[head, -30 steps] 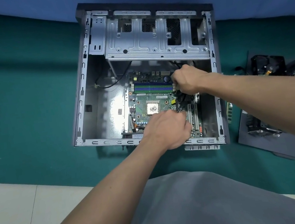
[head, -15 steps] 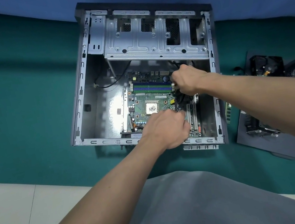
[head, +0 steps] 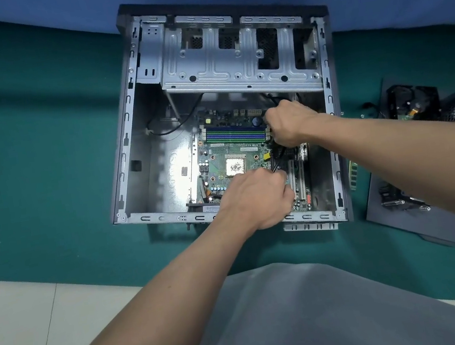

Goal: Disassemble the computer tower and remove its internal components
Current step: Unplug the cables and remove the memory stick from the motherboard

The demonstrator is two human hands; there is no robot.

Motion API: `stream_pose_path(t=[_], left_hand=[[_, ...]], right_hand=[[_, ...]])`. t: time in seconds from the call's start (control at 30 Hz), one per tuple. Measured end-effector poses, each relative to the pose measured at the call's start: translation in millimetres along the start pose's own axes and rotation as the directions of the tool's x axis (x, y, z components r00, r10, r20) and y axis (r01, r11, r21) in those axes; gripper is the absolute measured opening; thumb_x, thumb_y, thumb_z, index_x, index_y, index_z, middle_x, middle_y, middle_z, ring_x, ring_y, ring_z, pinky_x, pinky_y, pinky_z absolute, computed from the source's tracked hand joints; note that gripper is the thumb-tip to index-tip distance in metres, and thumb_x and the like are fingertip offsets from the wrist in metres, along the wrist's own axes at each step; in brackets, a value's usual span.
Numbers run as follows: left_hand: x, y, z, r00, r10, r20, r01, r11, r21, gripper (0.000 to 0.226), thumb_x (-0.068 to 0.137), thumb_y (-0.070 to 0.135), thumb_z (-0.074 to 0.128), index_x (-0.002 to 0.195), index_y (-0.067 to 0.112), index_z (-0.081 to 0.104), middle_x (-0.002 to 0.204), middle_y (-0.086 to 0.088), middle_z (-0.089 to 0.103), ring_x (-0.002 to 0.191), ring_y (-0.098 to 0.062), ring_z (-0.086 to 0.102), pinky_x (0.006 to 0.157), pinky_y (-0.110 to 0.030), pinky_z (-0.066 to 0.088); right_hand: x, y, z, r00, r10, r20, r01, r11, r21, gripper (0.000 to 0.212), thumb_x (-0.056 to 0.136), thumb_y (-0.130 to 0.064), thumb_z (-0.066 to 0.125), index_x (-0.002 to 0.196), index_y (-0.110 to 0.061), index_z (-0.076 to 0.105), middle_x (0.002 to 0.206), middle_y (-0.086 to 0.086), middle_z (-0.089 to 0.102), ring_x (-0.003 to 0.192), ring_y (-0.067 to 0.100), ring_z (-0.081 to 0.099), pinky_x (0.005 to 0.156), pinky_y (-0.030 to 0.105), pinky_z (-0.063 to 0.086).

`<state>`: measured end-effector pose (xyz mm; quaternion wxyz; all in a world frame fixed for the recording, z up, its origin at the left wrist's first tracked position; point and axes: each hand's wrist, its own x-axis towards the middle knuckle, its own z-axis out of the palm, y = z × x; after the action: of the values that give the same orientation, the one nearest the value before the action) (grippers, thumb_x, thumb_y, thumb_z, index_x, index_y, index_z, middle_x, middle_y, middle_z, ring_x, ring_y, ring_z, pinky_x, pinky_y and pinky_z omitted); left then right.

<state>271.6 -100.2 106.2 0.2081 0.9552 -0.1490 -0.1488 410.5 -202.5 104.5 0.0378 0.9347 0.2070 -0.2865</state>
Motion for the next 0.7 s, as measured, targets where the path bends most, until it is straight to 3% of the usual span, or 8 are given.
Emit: stream_pose_path(t=[0.17, 0.23, 0.3, 0.33, 0.47, 0.57, 0.63, 0.7], left_hand=[[0.2, -0.5, 0.6, 1.0, 0.004, -0.001, -0.004, 1.0, 0.002, 0.027, 0.094, 0.035, 0.034, 0.08, 0.016, 0.047, 0.068, -0.005, 0.054, 0.059, -0.024, 0.049, 0.058, -0.034, 0.036], [0.1, -0.6, 0.6, 1.0, 0.004, 0.002, -0.004, 1.0, -0.001, 0.027, 0.094, 0.035, 0.034, 0.08, 0.016, 0.047, 0.069, -0.005, 0.055, 0.059, -0.025, 0.049, 0.058, -0.034, 0.035], [0.3, -0.5, 0.7, 1.0, 0.004, -0.005, -0.004, 1.0, 0.003, 0.027, 0.094, 0.035, 0.034, 0.079, 0.016, 0.047, 0.069, -0.004, 0.055, 0.06, -0.025, 0.047, 0.058, -0.034, 0.032], [0.4, -0.5, 0.8, 1.0, 0.004, -0.007, -0.004, 1.0, 0.007, 0.027, 0.094, 0.035, 0.035, 0.079, 0.016, 0.047, 0.07, -0.004, 0.055, 0.06, -0.025, 0.047, 0.058, -0.034, 0.032], [0.4, -0.9, 2.0, 1.0, 0.0, 0.0, 0.0, 1.0, 0.012, 0.028, 0.093, 0.035, 0.035, 0.081, 0.016, 0.05, 0.07, -0.004, 0.056, 0.06, -0.024, 0.048, 0.058, -0.034, 0.032], [0.6, -1.0, 2.0, 1.0, 0.002, -0.001, -0.002, 1.0, 0.014, 0.028, 0.093, 0.035, 0.034, 0.082, 0.015, 0.051, 0.072, -0.006, 0.058, 0.062, -0.025, 0.05, 0.059, -0.034, 0.033], [0.7, -1.1, 2.1, 1.0, 0.0, -0.002, 0.0, 1.0, 0.013, 0.028, 0.093, 0.035, 0.034, 0.083, 0.015, 0.051, 0.072, -0.005, 0.058, 0.062, -0.025, 0.05, 0.059, -0.034, 0.033], [0.5, -0.8, 2.2, 1.0, 0.0, -0.001, 0.0, 1.0, 0.012, 0.029, 0.093, 0.035, 0.035, 0.082, 0.015, 0.052, 0.071, -0.005, 0.058, 0.061, -0.024, 0.049, 0.059, -0.034, 0.032]], right_hand=[[6.3, 4.4, -2.0, 0.999, -0.053, -0.009, 0.054, 0.993, 0.106, 0.017, 0.085, 0.006, 0.053, 0.088, -0.005, 0.066, 0.11, 0.016, 0.064, 0.076, 0.027, 0.053, 0.067, 0.032, 0.044], [6.7, 2.6, 0.4, 0.999, -0.036, 0.024, 0.035, 0.998, 0.059, 0.011, 0.093, -0.01, 0.051, 0.094, -0.003, 0.06, 0.103, 0.017, 0.062, 0.079, 0.029, 0.053, 0.069, 0.036, 0.046], [6.1, 2.1, 1.9, 0.999, 0.02, 0.038, -0.02, 1.0, 0.004, 0.028, 0.099, -0.033, 0.041, 0.092, -0.008, 0.052, 0.092, 0.012, 0.053, 0.082, 0.031, 0.05, 0.074, 0.039, 0.043], [5.3, 2.2, 1.6, 0.999, 0.04, 0.035, -0.04, 0.999, -0.008, 0.028, 0.1, -0.033, 0.038, 0.089, -0.01, 0.049, 0.09, 0.011, 0.051, 0.082, 0.031, 0.049, 0.074, 0.039, 0.042], [2.3, 1.9, 0.3, 0.999, 0.036, 0.012, -0.036, 0.999, 0.005, 0.018, 0.085, -0.002, 0.045, 0.068, -0.006, 0.042, 0.078, 0.012, 0.045, 0.076, 0.034, 0.048, 0.065, 0.037, 0.041], [2.5, 5.1, -2.9, 1.0, 0.006, 0.014, -0.006, 0.999, 0.044, 0.018, 0.082, 0.006, 0.048, 0.083, -0.008, 0.058, 0.088, 0.013, 0.053, 0.081, 0.034, 0.053, 0.069, 0.038, 0.046], [2.8, 6.7, -3.5, 0.999, -0.006, 0.035, 0.003, 0.997, 0.078, 0.019, 0.083, 0.004, 0.049, 0.091, -0.009, 0.061, 0.095, 0.014, 0.056, 0.084, 0.033, 0.055, 0.073, 0.039, 0.049], [3.1, 6.8, -0.8, 0.999, -0.003, 0.053, -0.001, 0.998, 0.063, 0.011, 0.093, -0.012, 0.049, 0.095, -0.006, 0.057, 0.097, 0.014, 0.056, 0.085, 0.031, 0.055, 0.077, 0.039, 0.049]])
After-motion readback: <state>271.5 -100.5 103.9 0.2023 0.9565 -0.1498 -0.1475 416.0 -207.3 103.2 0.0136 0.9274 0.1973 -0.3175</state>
